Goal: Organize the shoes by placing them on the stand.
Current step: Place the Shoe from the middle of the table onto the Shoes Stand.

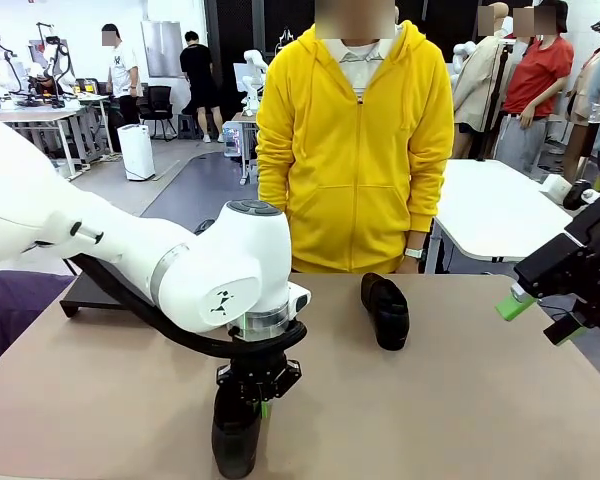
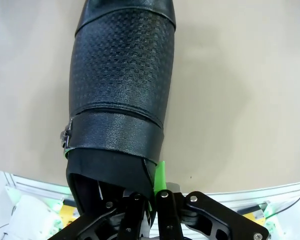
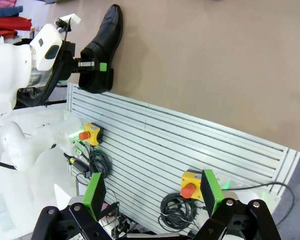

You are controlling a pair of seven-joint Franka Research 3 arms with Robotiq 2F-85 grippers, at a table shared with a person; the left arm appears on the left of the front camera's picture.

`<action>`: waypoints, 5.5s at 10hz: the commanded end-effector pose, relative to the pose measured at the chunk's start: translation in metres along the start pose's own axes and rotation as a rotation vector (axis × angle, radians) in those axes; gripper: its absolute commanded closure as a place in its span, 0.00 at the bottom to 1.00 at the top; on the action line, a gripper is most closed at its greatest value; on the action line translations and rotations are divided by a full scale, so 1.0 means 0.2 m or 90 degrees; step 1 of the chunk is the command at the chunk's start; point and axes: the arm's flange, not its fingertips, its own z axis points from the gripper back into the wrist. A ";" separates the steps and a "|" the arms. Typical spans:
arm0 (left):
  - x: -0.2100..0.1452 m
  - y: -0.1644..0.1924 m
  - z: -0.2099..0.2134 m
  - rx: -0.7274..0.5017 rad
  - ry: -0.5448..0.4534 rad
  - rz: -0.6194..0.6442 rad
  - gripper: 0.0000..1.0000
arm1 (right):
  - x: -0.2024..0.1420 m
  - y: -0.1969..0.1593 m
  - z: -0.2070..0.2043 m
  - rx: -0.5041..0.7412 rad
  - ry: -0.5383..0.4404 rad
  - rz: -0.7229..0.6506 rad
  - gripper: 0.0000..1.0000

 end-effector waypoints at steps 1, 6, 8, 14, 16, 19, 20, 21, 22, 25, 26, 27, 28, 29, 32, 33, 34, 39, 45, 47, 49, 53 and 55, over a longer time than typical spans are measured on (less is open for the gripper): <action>0.02 0.01 0.04 0.014 0.007 0.022 1.00 | 0.01 0.00 0.01 0.010 -0.001 0.013 0.00; -0.23 0.42 0.74 -0.031 -0.099 -0.190 1.00 | 0.01 0.00 0.01 0.010 -0.001 0.013 0.00; -0.25 0.74 0.89 0.017 -0.196 -0.148 1.00 | 0.01 0.00 0.01 0.010 -0.001 0.013 0.00; -0.16 1.36 0.97 0.063 -0.296 -0.018 1.00 | 0.01 0.00 0.01 0.010 -0.001 0.013 0.00; -0.16 1.36 0.97 0.063 -0.296 -0.018 1.00 | 0.01 0.00 0.01 0.010 -0.001 0.013 0.00; -0.17 1.34 0.93 0.070 -0.294 -0.017 1.00 | 0.01 0.00 0.01 0.010 -0.001 0.013 0.00; 0.03 1.36 0.93 0.072 -0.308 -0.004 1.00 | 0.01 0.00 0.01 0.010 -0.001 0.013 0.00; 0.21 1.37 0.92 0.069 -0.312 -0.020 1.00 | 0.01 0.00 0.01 0.010 -0.001 0.013 0.00; 0.39 1.40 0.91 0.088 -0.329 -0.028 1.00 | 0.01 0.00 0.01 0.010 -0.001 0.013 0.00; 0.86 1.60 0.78 0.148 -0.362 -0.085 1.00 | 0.01 0.00 0.01 0.010 -0.001 0.013 0.00; 0.96 1.64 0.74 0.149 -0.366 -0.103 1.00 | 0.01 0.00 0.01 0.010 -0.001 0.013 0.00; 1.03 1.64 0.71 0.176 -0.382 -0.105 1.00 | 0.01 0.00 0.01 0.010 -0.001 0.013 0.00; 1.09 1.64 0.67 0.186 -0.402 -0.113 1.00 | 0.01 0.00 0.01 0.010 -0.001 0.013 0.00; 1.13 1.65 0.64 0.172 -0.399 -0.113 1.00 | 0.01 0.00 0.01 0.010 -0.001 0.013 0.00; 1.19 1.67 0.51 0.153 -0.413 -0.107 1.00 | 0.01 0.00 0.01 0.010 -0.001 0.013 0.00; 1.20 1.66 0.48 0.138 -0.422 -0.097 1.00 | 0.01 0.00 0.01 0.010 -0.001 0.013 0.00; 1.21 1.66 0.44 0.123 -0.428 -0.091 1.00 | 0.01 0.00 0.01 0.010 -0.001 0.013 0.00; 1.26 1.65 0.36 0.116 -0.449 -0.099 1.00 | 0.01 0.00 0.01 0.010 -0.001 0.013 0.00; 1.28 1.64 0.35 0.116 -0.419 -0.108 0.00 | 0.01 0.00 0.01 0.010 -0.001 0.013 0.00; 1.28 1.64 0.35 0.119 -0.418 -0.105 0.00 | 0.01 0.00 0.01 0.010 -0.001 0.013 0.00; 1.28 1.65 0.36 0.123 -0.418 -0.096 0.00 | 0.01 0.00 0.01 0.010 -0.001 0.013 0.00; 1.13 1.63 0.56 0.107 -0.420 -0.078 0.00 | 0.01 0.00 0.01 0.010 -0.001 0.013 0.00; 0.88 1.61 0.79 0.073 -0.377 -0.049 0.00 | 0.01 0.00 0.01 0.010 -0.001 0.013 0.00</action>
